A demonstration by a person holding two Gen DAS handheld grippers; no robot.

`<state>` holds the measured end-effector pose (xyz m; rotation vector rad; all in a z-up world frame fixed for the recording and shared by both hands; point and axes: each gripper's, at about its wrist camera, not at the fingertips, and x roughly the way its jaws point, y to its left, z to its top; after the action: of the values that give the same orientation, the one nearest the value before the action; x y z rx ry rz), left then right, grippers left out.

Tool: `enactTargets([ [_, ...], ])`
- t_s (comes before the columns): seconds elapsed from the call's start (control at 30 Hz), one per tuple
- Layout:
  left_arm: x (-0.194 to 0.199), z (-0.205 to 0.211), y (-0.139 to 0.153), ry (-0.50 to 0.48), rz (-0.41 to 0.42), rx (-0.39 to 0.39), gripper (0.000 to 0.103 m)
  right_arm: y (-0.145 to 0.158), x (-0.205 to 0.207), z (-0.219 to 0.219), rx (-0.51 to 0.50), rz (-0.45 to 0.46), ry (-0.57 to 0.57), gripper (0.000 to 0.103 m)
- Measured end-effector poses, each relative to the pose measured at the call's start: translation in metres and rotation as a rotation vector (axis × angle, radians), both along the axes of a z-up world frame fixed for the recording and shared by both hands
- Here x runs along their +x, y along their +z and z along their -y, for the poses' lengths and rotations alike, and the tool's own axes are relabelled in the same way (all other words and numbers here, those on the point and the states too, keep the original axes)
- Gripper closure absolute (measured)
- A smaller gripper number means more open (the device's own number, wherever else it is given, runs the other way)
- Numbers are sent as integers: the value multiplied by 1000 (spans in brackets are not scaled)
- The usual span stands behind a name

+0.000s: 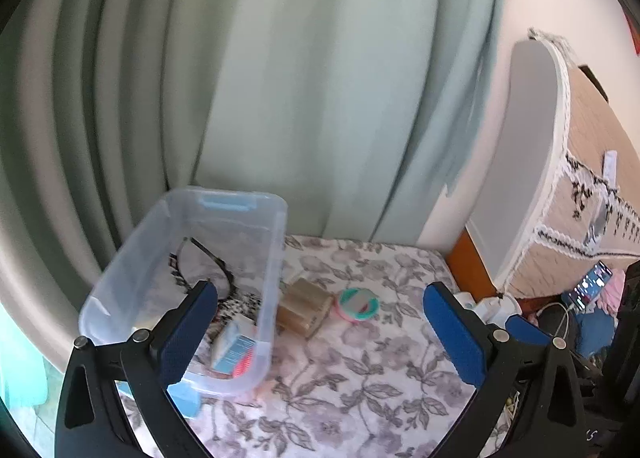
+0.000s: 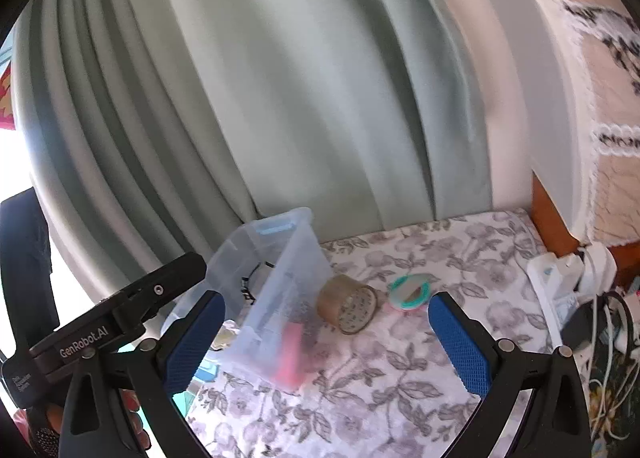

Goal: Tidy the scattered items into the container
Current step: 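Move both grippers away from the box toward the tape roll and hair tie bundle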

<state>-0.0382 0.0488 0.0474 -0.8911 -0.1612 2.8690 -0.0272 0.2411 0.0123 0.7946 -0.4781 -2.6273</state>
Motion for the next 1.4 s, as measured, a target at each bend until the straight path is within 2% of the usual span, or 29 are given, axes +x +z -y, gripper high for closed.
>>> enactTargets([
  [0.57, -33, -38, -64, -55, 128, 10, 1, -61, -18, -42, -39, 150, -38, 0],
  [0.9, -49, -54, -103, -32, 185, -56, 1, -100, -35, -51, -14, 253, -45, 0],
  [1.1, -51, -62, -114, 23, 156, -115, 1, -118, -46, -56, 10, 294, -44, 0],
  [1.4, -61, -68, -144, 39, 237, -55, 1, -136, -56, -73, 43, 344, -72, 0],
])
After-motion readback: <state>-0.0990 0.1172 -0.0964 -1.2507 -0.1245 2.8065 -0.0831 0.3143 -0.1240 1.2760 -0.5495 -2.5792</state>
